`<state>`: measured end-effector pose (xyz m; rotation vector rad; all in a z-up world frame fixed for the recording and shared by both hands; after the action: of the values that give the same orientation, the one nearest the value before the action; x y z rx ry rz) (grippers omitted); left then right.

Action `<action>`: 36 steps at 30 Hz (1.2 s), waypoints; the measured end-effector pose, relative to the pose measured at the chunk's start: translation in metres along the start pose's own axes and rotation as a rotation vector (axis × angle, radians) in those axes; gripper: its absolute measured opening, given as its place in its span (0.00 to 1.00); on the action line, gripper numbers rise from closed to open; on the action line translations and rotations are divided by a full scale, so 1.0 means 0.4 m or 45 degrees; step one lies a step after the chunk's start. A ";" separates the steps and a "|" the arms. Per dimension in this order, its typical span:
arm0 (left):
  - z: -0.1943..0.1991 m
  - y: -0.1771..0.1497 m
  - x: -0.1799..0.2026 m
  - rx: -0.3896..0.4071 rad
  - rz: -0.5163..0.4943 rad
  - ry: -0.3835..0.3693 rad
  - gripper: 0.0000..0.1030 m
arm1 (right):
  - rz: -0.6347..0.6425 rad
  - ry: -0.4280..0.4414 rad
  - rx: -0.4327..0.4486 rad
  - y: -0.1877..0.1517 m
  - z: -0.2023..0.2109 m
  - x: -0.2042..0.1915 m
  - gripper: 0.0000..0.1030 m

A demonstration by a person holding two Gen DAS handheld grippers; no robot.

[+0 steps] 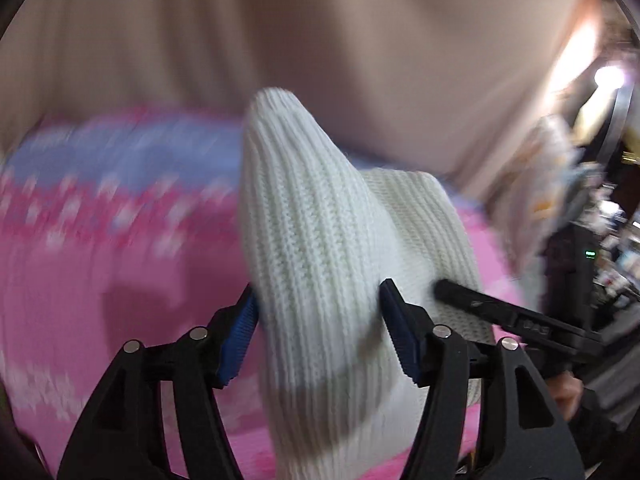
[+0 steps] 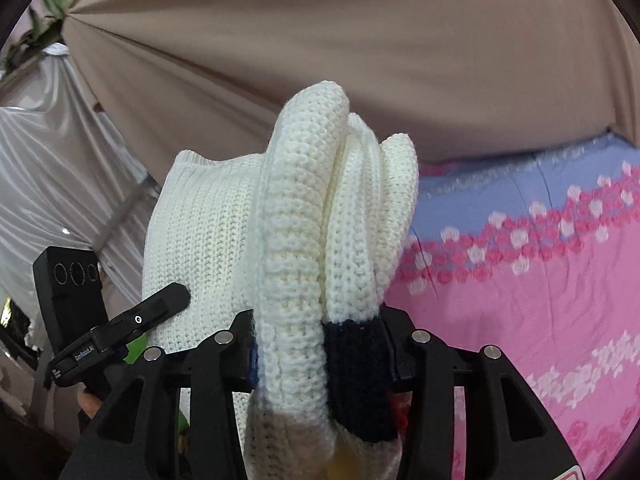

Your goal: Fold small clothes

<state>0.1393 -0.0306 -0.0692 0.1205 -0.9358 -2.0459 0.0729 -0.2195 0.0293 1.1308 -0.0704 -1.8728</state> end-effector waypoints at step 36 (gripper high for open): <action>-0.042 -0.299 -0.069 -0.230 0.167 0.383 0.75 | 0.039 -0.363 -0.210 -0.273 -0.189 0.260 0.14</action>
<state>0.0833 0.0220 -0.1667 0.2550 -0.5565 -1.9146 0.0379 -0.2032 -0.1349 0.7427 -0.0917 -1.9624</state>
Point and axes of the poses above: each gripper's, at about its wrist camera, not at the fingertips, and z roughly against the way its jaws point, x to its right, y to its top, the point moved 8 cm from there along -z, roughly the way its jaws point, and after that the axes turned 14 degrees about -z, right-handed, at the moved point
